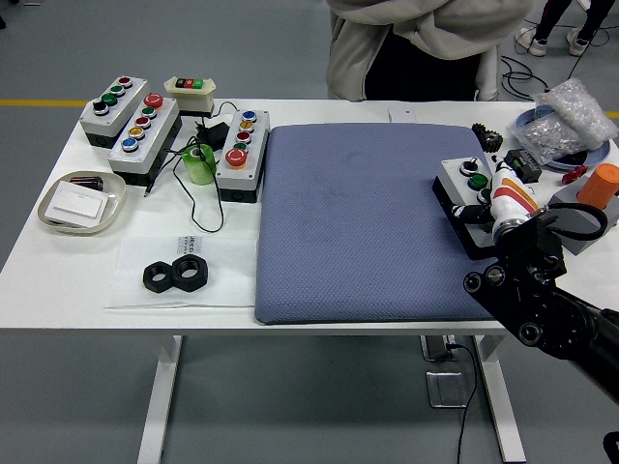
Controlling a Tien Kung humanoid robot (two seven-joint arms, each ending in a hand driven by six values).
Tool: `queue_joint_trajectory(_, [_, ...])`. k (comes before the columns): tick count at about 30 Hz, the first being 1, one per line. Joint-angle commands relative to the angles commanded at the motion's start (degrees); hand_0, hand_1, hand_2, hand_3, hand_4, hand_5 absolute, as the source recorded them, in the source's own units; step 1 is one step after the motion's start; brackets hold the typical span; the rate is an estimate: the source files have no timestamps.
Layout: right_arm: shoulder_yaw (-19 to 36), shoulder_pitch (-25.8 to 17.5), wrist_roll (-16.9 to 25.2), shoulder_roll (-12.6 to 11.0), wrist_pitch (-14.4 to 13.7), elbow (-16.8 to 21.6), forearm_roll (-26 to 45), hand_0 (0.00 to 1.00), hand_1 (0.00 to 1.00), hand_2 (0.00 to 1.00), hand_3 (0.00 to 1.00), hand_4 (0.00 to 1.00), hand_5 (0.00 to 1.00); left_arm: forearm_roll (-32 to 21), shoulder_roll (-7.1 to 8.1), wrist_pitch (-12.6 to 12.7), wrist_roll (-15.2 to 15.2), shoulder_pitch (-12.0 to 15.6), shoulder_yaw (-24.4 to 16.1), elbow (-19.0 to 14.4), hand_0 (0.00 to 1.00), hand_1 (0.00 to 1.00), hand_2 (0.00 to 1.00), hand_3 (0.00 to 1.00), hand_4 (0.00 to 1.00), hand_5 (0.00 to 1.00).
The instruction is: Pick up the button,place it on the desk,press the button,press the button
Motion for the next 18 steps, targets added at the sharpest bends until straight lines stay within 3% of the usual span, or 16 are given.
queue_joint_trajectory(1, [-0.1, 0.0, -0.3, 0.0, 0.1, -0.1, -0.2, 0.904, 0.747, 0.83, 0.976, 0.877, 0.109, 0.1, 0.0, 0.0, 0.0, 0.0, 0.0, 0.0, 0.744, 0.78, 0.852, 0.766, 0.538, 0.998])
queue_joint_trajectory(6, [-0.6, 0.1, -1.0, -0.2, 0.4, 0.1, -0.5, 0.904, 0.747, 0.83, 0.976, 0.877, 0.109, 0.3, -0.02, 0.0, 0.1, 0.1, -0.2, 0.0, 0.744, 0.78, 0.852, 0.766, 0.538, 0.998])
queue_joint_trajectory(7, [-0.9, 0.2, -1.2, -0.4, 0.7, 0.2, -1.1, 0.832, 0.64, 0.703, 0.899, 0.879, 0.109, 0.3, 0.0, 0.0, 0.1, 0.1, -0.2, 0.0, 0.744, 0.78, 0.852, 0.766, 0.537, 0.998])
queue_joint_trajectory(12, [-2.7, 0.7, -2.3, -1.3, 1.5, 0.8, -4.2, 0.832, 0.64, 0.703, 0.899, 0.879, 0.109, 0.5, 0.03, 0.0, 0.1, 0.2, -0.3, 0.1, 0.744, 0.78, 0.852, 0.766, 0.537, 0.998])
queue_joint_trajectory(13, [-3.0, 0.8, -2.5, -1.5, 1.7, 0.9, -4.9, 0.655, 0.469, 0.54, 0.746, 0.867, 0.108, 0.6, 0.03, 0.0, 0.1, 0.2, -0.3, 0.1, 0.744, 0.781, 0.852, 0.766, 0.539, 0.998])
queue_joint_trajectory(18, [-4.1, 1.1, -3.4, -1.9, 3.7, 0.7, -8.3, 0.655, 0.469, 0.54, 0.746, 0.867, 0.108, 0.8, 0.02, 0.0, 0.2, 0.3, -0.5, 0.1, 0.744, 0.781, 0.852, 0.766, 0.539, 0.998])
